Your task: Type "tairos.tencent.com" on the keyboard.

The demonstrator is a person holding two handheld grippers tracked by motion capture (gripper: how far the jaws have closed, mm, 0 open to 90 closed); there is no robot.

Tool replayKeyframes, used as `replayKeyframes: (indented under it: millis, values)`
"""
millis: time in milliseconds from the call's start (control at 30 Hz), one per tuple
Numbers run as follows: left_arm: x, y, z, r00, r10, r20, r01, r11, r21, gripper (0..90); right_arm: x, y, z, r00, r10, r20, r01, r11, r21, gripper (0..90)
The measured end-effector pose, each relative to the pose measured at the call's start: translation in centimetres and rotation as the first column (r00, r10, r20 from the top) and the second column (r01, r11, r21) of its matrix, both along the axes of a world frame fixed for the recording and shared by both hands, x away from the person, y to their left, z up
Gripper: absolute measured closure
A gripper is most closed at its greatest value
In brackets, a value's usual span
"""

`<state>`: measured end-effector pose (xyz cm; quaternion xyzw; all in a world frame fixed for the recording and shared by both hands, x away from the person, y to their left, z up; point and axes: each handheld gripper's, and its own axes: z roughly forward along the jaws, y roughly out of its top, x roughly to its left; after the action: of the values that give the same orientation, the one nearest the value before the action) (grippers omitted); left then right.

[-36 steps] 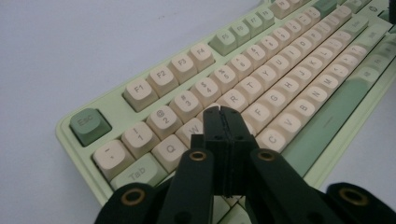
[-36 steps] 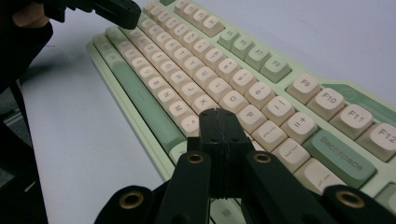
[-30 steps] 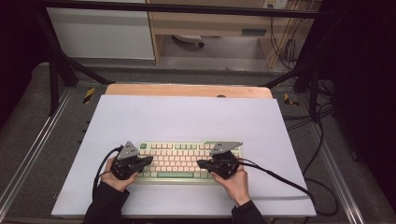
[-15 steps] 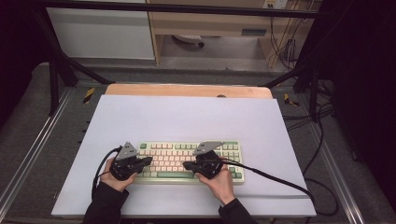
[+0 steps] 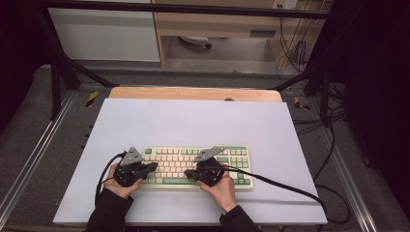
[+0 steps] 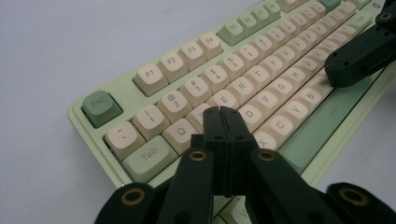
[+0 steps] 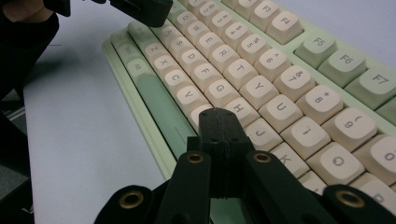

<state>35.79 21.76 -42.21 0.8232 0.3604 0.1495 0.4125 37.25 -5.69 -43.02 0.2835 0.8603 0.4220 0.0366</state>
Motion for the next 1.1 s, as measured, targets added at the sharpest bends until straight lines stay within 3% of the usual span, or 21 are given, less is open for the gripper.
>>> replayKeyframes:
  millis: [567, 1100]
  values:
    - [0.0, 0.0, 0.0, 1.0, -0.001, 0.002, 0.001, 1.0, 0.001, 89.7, 0.0, 0.1, -0.3, 1.0, 0.001, 0.001, -0.001, 1.0, 0.0, 90.0]
    - [-0.1, 0.1, 0.2, 1.0, 0.0, 0.008, 0.0, 1.0, -0.006, 89.7, -0.1, -1.2, 1.9, 0.999, -0.014, 0.042, 0.014, 0.9999, 0.0, 90.0]
